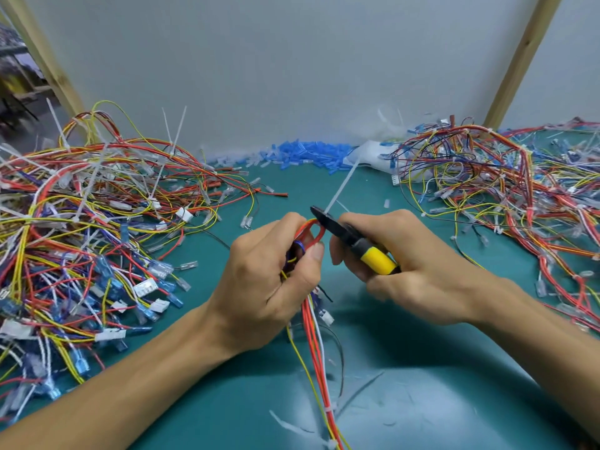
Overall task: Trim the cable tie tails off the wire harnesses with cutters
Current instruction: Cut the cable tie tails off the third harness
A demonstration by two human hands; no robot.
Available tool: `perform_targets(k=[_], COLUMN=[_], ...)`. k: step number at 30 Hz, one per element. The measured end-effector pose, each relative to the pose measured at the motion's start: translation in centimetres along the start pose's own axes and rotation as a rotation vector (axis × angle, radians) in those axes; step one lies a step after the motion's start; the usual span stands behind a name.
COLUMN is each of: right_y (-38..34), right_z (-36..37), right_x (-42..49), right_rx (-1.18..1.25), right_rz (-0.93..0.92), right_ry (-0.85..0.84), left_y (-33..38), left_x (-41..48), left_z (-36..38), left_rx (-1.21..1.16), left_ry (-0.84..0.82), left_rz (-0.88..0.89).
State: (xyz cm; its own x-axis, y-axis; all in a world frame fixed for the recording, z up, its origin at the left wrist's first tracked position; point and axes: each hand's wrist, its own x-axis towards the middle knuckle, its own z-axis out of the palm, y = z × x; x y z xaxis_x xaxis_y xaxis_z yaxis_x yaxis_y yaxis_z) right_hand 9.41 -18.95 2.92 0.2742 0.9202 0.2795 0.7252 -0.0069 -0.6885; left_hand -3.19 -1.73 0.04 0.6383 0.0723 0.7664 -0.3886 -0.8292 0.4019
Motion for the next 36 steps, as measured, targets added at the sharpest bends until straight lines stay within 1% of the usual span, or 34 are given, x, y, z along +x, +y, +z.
perform_targets(k=[1, 3, 7, 11, 17, 20, 25, 31, 36], right_y=[0.0, 0.2, 0.5, 0.6, 0.4, 0.4, 0.6, 1.1, 0.7], right_z=[0.0, -0.1, -0.6, -0.6, -1.0, -1.1, -0.7, -0.3, 0.0], right_x=[0.0, -0.1, -0.2, 0.1, 0.0, 0.0, -0.1, 0.0, 0.0], right_rx=[0.017, -0.023, -0.247, -0.311, -0.271, -0.228, -0.276, -0.253, -0.247], right_rz=[0.009, 0.011, -0.028, -0.008, 0.000, 0.024, 0.027, 0.078, 0.088], right_ry=[-0.014, -0.001, 0.093, 0.068, 0.002, -0.016, 0.041, 0.019, 0.057], left_y=[0.0, -0.2, -0.8, -1.2, -1.6, -1.7, -1.4, -1.2, -1.1], left_x=[0.0, 0.0, 0.2, 0.5, 0.6, 0.8, 0.9, 1.0, 0.8], left_z=[-0.1, -0.2, -0.9, -1.1, -0.9, -0.9, -0.7, -0.5, -0.5], left_rx=[-0.007, -0.021, -0.024, -0.003, 0.053, 0.130, 0.183, 0.222, 0.212], left_ry=[-0.009, -0.026, -0.103, -0.164, -0.203, -0.196, -0.191, -0.217, -0.212], left_rz=[-0.001, -0.007, 0.007, 0.025, 0.061, 0.062, 0.071, 0.083, 0.070])
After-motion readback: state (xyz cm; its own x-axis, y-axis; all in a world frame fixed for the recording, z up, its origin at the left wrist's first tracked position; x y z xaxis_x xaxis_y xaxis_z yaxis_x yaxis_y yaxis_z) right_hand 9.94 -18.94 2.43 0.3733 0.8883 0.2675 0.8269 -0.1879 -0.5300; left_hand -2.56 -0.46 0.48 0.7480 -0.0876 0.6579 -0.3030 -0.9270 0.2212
